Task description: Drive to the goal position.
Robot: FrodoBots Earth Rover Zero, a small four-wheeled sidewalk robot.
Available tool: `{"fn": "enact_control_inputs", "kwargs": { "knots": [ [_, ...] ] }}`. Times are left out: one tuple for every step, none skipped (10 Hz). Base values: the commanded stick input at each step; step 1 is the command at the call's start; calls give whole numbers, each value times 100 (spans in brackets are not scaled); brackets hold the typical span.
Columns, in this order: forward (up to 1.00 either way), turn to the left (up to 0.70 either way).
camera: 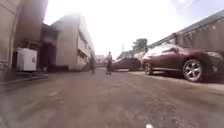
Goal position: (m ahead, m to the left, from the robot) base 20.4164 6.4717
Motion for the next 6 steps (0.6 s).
{"fn": "enact_control_inputs", "kwargs": {
  "knots": [
    [70,1],
    [70,1],
    [70,1],
    [70,1],
    [70,1],
    [70,1]
  ]
}}
